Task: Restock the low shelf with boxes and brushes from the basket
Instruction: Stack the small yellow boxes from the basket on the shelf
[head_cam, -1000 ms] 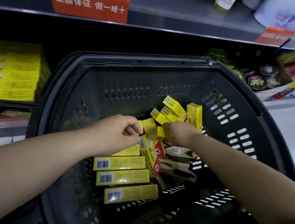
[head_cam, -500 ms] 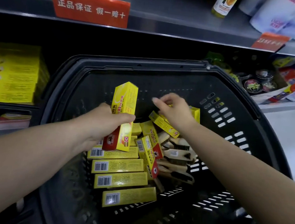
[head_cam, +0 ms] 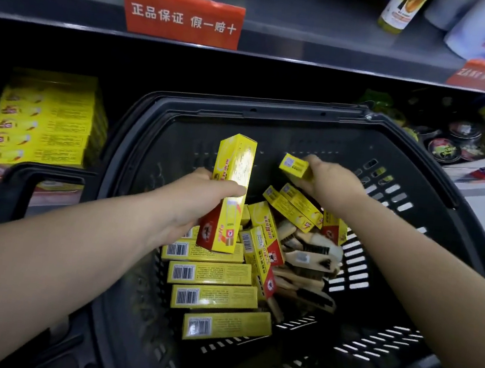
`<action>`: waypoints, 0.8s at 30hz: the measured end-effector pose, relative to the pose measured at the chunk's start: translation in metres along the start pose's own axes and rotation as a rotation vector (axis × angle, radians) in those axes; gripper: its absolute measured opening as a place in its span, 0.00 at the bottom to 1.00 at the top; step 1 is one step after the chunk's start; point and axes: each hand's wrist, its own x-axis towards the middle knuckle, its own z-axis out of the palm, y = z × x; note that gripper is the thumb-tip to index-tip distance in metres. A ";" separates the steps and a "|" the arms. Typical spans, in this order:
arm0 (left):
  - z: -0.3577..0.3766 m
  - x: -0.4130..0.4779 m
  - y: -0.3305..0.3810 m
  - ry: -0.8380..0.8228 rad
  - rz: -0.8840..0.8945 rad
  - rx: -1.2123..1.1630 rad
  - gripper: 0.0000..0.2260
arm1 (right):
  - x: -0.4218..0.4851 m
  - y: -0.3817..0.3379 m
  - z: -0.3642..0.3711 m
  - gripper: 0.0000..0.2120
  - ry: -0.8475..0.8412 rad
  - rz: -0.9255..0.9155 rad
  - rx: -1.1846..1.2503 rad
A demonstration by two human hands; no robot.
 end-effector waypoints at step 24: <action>-0.006 0.005 -0.006 0.050 0.080 0.169 0.21 | 0.008 0.050 0.017 0.23 -0.130 0.209 0.196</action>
